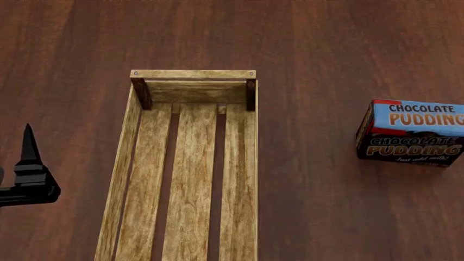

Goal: Stack the left bowl on the right bowl and place them in the tray.

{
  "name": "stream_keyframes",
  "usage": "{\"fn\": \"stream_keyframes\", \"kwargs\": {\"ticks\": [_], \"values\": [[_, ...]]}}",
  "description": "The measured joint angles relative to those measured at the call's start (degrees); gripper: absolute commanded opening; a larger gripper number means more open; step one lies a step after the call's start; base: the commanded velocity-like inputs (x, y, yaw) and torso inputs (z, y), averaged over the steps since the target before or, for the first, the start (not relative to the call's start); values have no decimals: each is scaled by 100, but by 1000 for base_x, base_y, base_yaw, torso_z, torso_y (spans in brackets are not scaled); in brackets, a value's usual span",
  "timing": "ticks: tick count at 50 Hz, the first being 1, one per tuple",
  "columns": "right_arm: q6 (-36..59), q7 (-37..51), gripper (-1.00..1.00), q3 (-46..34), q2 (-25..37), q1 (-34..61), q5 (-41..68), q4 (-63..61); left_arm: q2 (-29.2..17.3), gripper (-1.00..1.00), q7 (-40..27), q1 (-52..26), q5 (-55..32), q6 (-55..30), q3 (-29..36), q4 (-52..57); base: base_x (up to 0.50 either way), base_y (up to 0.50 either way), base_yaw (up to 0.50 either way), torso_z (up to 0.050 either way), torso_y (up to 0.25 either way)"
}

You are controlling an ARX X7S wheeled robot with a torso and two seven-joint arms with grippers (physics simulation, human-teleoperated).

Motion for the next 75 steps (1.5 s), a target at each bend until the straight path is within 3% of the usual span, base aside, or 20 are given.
{"fn": "stream_keyframes", "kwargs": {"ticks": [25,52,75], "values": [[-470,-571,-100,-9,140,-905,-389,-5,-24,100,-44,-18,14,19,34,-44,0,0,0,0,0],[-90,-1726,-100,-591,-380,-193,-1684,982,-48,100,-122,-174,194,251,38,-438,0,0,0,0,0],[-503,-2237,-100,-706,-433,-594,-2065,1232,-12,100,-61,-245,270,575,98,-927,0,0,0,0,0]]}}
